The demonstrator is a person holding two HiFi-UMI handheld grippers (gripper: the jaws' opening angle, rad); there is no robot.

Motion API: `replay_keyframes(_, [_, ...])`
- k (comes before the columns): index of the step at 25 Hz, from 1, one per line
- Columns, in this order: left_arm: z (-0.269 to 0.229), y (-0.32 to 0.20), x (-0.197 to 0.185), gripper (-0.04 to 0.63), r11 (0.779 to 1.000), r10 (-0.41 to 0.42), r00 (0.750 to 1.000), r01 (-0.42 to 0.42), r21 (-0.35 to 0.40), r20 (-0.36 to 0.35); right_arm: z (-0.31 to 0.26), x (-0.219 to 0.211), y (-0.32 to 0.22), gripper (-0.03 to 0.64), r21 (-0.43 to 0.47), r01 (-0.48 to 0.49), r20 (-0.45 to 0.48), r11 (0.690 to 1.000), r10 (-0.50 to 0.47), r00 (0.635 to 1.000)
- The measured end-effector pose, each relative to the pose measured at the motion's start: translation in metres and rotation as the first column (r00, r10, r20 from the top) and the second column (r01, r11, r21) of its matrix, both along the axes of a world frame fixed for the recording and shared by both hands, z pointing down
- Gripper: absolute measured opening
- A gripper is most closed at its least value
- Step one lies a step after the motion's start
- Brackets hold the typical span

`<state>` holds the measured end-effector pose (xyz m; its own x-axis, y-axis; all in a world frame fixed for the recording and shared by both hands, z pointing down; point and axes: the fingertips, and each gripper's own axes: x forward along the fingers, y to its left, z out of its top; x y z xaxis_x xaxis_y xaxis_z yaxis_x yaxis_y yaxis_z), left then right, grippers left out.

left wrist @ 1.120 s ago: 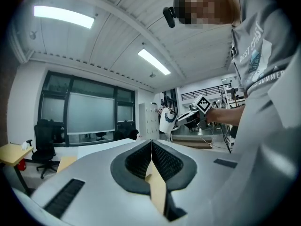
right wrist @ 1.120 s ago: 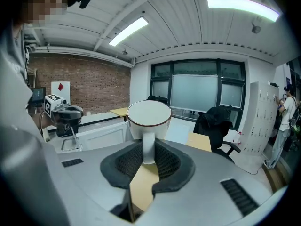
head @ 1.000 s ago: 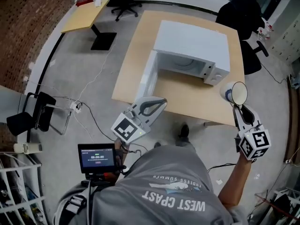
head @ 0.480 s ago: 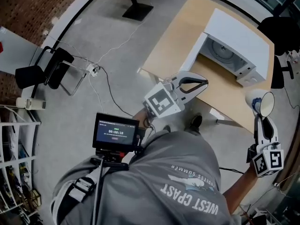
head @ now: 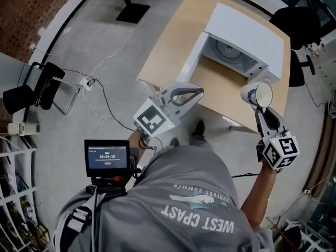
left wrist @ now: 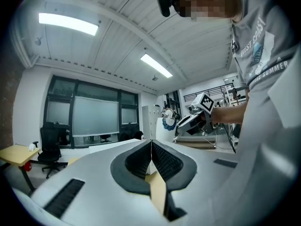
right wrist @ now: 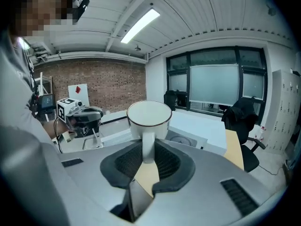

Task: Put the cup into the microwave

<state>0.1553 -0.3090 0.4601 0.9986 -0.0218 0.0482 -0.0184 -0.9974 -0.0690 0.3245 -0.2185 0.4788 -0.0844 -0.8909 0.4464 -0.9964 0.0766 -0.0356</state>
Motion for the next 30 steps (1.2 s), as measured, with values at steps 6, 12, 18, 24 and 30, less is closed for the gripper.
replay_keyframes(6, [0.001, -0.009, -0.008, 0.021, 0.999, -0.045, 0.998, 0.046, -0.024, 0.033, 0.055, 0.023, -0.044, 0.072, -0.075, -0.007, 0.040, 0.997, 0.010, 0.999])
replay_keyframes(12, [-0.001, -0.020, -0.022, 0.021, 0.993, -0.104, 0.992, 0.108, -0.055, 0.070, 0.113, 0.044, -0.106, 0.072, -0.163, -0.015, 0.029, 0.986, 0.020, 0.999])
replay_keyframes(18, [0.017, -0.031, -0.009, 0.021, 0.972, -0.187, 0.973, 0.203, -0.115, 0.138, 0.189, 0.090, -0.171, 0.072, -0.240, -0.041, 0.018, 0.970, 0.047, 0.999])
replay_keyframes(24, [0.028, -0.039, -0.023, 0.021, 0.948, -0.253, 0.951, 0.280, -0.153, 0.177, 0.235, 0.103, -0.220, 0.072, -0.251, -0.101, -0.012, 0.963, 0.102, 0.995])
replay_keyframes(30, [0.040, -0.043, -0.030, 0.021, 0.927, -0.294, 0.930, 0.333, -0.170, 0.220, 0.254, 0.122, -0.256, 0.072, -0.225, -0.167, -0.037, 0.960, 0.163, 0.986])
